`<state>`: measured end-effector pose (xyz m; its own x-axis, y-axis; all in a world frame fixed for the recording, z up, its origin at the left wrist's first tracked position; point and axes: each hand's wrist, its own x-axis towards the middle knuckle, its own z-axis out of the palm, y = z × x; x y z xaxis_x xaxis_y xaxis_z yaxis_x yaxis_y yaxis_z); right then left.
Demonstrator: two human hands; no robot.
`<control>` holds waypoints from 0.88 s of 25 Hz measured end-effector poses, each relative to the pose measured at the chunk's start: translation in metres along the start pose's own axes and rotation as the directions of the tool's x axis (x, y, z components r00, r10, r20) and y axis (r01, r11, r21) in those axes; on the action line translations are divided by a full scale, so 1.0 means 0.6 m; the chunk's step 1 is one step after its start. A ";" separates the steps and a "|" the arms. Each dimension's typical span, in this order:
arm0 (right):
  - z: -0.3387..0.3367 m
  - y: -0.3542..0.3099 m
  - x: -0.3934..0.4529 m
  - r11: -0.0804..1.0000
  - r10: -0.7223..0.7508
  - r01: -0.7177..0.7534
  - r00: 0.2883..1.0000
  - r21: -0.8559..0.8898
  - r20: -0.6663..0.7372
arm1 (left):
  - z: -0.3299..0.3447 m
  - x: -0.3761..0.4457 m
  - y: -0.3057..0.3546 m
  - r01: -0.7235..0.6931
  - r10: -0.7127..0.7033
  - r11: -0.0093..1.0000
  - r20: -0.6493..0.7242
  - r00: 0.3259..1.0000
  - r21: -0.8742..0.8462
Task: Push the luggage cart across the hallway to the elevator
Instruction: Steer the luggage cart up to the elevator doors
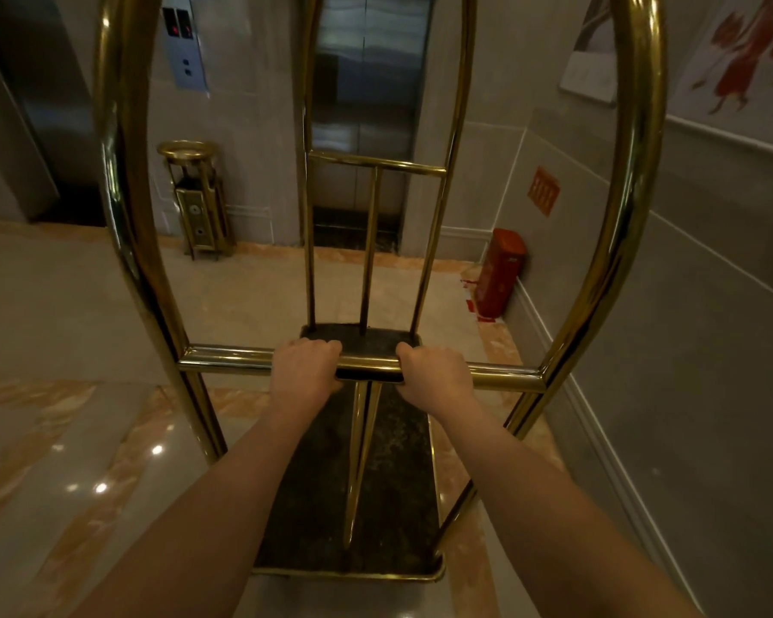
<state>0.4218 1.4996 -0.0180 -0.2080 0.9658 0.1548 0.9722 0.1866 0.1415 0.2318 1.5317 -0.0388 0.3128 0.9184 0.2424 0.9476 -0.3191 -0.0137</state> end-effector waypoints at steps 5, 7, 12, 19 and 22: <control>0.024 0.047 0.116 1.000 -0.021 0.020 1.000 0.021 0.002 | 0.028 0.120 -0.015 0.012 -0.011 0.999 -0.010 1.000 0.038; 0.032 0.066 0.161 0.999 -0.026 0.025 1.000 0.031 0.010 | 0.035 0.164 -0.021 0.017 -0.017 0.999 -0.017 1.000 0.035; 0.058 0.108 0.272 1.000 -0.020 0.020 1.000 0.009 0.024 | 0.056 0.276 -0.039 0.024 -0.025 1.000 0.032 0.999 0.013; 0.092 0.161 0.414 0.999 0.013 -0.014 0.999 0.031 0.030 | 0.087 0.432 -0.063 0.018 -0.016 1.000 0.075 0.997 -0.025; 0.105 0.183 0.473 0.999 0.028 -0.029 0.999 0.034 0.028 | 0.107 0.496 -0.076 0.005 -0.003 1.000 0.064 0.998 -0.028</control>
<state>0.4765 1.8058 -0.0203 -0.1778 0.9753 0.1309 0.9809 0.1649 0.1033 0.2857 1.8346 -0.0286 0.3130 0.9325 0.1800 0.9471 -0.3207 0.0145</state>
